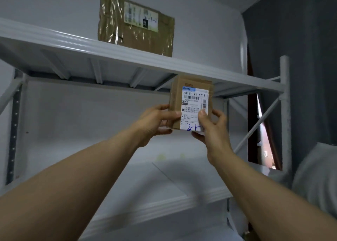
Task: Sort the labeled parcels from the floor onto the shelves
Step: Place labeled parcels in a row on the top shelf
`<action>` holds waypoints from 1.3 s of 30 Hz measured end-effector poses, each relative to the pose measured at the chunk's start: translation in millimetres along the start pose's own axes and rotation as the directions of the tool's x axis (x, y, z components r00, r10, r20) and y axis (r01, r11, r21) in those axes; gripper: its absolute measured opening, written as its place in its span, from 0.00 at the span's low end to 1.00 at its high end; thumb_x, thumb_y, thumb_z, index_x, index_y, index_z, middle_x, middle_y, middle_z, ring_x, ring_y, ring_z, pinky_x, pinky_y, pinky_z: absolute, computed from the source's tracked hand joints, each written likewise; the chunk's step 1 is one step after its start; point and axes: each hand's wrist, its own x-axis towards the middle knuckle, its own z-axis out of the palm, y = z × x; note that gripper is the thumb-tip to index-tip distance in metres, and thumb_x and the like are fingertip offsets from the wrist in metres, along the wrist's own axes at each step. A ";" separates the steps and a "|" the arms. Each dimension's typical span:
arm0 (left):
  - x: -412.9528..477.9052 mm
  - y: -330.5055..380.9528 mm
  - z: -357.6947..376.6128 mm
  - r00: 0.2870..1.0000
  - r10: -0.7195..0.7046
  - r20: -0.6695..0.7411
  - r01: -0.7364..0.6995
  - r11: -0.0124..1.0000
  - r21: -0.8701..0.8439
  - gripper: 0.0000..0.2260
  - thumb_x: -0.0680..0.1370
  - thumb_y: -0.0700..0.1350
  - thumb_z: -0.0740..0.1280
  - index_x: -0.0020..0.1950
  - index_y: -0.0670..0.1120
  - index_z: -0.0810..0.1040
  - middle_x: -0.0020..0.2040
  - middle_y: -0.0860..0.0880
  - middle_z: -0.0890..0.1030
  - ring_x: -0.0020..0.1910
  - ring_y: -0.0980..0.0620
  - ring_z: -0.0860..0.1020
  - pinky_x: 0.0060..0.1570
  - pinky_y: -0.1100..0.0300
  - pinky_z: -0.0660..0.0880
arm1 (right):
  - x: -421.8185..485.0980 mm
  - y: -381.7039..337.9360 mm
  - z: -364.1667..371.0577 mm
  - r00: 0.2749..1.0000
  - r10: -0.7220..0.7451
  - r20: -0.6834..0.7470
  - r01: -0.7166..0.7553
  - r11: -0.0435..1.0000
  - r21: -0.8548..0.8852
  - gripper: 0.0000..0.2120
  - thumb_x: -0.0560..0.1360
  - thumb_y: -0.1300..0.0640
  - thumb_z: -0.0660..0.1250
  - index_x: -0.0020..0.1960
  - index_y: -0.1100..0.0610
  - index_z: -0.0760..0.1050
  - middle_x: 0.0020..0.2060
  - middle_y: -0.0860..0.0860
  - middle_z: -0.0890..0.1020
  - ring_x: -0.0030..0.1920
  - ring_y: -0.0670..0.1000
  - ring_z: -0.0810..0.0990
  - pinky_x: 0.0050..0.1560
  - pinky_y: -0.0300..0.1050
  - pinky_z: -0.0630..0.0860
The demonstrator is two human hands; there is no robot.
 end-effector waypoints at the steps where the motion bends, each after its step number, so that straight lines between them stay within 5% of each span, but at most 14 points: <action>1: 7.8 3.1 3.7 1.000 0.023 -0.020 -0.024 0.999 -0.036 0.27 0.70 0.49 0.75 0.68 0.48 0.72 0.50 0.49 0.86 0.49 0.51 0.85 0.52 0.52 0.79 | 3.2 -4.5 1.8 0.998 -0.055 -0.040 0.053 0.998 -0.029 0.18 0.79 0.50 0.68 0.64 0.48 0.64 0.49 0.49 0.86 0.45 0.43 0.86 0.45 0.44 0.82; 5: 32.6 12.3 14.0 0.991 0.078 -0.113 -0.096 0.980 -0.172 0.32 0.67 0.50 0.77 0.66 0.46 0.68 0.49 0.47 0.86 0.46 0.49 0.85 0.50 0.52 0.81 | 14.6 -15.2 6.5 0.968 -0.237 -0.081 0.216 0.954 -0.210 0.26 0.72 0.49 0.75 0.62 0.46 0.63 0.59 0.48 0.79 0.56 0.45 0.81 0.55 0.45 0.79; 8: 50.1 18.6 22.0 0.987 0.130 -0.098 -0.145 0.974 -0.171 0.28 0.68 0.49 0.78 0.61 0.47 0.68 0.51 0.46 0.86 0.48 0.48 0.85 0.53 0.49 0.81 | 26.4 -17.4 3.9 0.945 -0.322 -0.057 0.280 0.888 -0.365 0.41 0.65 0.41 0.77 0.71 0.45 0.61 0.67 0.48 0.67 0.65 0.45 0.69 0.55 0.31 0.69; 12: 77.4 31.2 38.3 0.976 0.174 -0.132 -0.194 0.967 -0.162 0.20 0.73 0.46 0.75 0.58 0.46 0.68 0.54 0.44 0.84 0.49 0.48 0.85 0.53 0.48 0.81 | 47.9 -18.6 -2.4 0.940 -0.340 -0.035 0.280 0.825 -0.490 0.54 0.64 0.41 0.80 0.79 0.46 0.51 0.72 0.49 0.59 0.67 0.45 0.63 0.67 0.44 0.67; 21: 145.2 65.7 101.1 0.943 0.274 -0.191 -0.288 0.956 -0.051 0.18 0.74 0.42 0.74 0.58 0.46 0.68 0.50 0.47 0.82 0.50 0.48 0.83 0.57 0.43 0.79 | 142.1 -38.0 -38.7 0.912 -0.393 -0.117 0.266 0.785 -0.560 0.59 0.65 0.35 0.76 0.81 0.53 0.45 0.76 0.55 0.58 0.77 0.56 0.55 0.76 0.60 0.59; 27: 207.6 85.1 141.0 0.918 0.383 -0.106 -0.350 0.906 0.238 0.08 0.81 0.47 0.64 0.58 0.45 0.74 0.52 0.50 0.81 0.47 0.60 0.80 0.45 0.62 0.72 | 216.5 -43.7 -87.8 0.900 -0.430 -0.064 0.352 0.807 -0.474 0.52 0.67 0.38 0.75 0.79 0.40 0.44 0.70 0.53 0.60 0.72 0.55 0.61 0.72 0.60 0.66; 30: 243.8 89.5 161.4 0.890 0.453 -0.050 -0.366 0.775 0.516 0.16 0.82 0.41 0.57 0.70 0.44 0.71 0.67 0.47 0.75 0.62 0.53 0.74 0.53 0.66 0.67 | 260.1 -42.8 -120.7 0.876 -0.480 -0.049 0.404 0.786 -0.469 0.47 0.68 0.40 0.75 0.76 0.37 0.48 0.67 0.51 0.60 0.69 0.54 0.63 0.70 0.58 0.68; 32: 264.2 89.0 175.5 0.869 0.494 0.033 -0.367 0.598 0.713 0.21 0.82 0.38 0.56 0.75 0.44 0.66 0.74 0.46 0.69 0.70 0.49 0.68 0.61 0.64 0.63 | 286.7 -39.1 -139.9 0.869 -0.491 -0.059 0.412 0.785 -0.463 0.45 0.68 0.41 0.74 0.75 0.36 0.49 0.67 0.51 0.60 0.67 0.54 0.65 0.70 0.57 0.68; 36: 307.9 84.0 205.4 0.860 0.490 0.140 -0.275 0.215 0.937 0.23 0.80 0.41 0.58 0.76 0.46 0.63 0.73 0.43 0.68 0.72 0.44 0.65 0.72 0.50 0.61 | 336.3 -28.0 -172.8 0.863 -0.498 -0.088 0.404 0.783 -0.473 0.45 0.67 0.41 0.75 0.74 0.35 0.49 0.68 0.53 0.60 0.66 0.55 0.67 0.68 0.59 0.70; 39: 339.6 72.6 216.2 0.893 0.435 0.118 -0.165 0.072 0.984 0.25 0.81 0.44 0.55 0.79 0.47 0.56 0.78 0.45 0.61 0.78 0.44 0.53 0.76 0.43 0.47 | 365.6 -20.2 -193.0 0.861 -0.502 -0.076 0.407 0.772 -0.488 0.46 0.66 0.40 0.75 0.73 0.34 0.50 0.69 0.53 0.60 0.66 0.55 0.66 0.69 0.58 0.69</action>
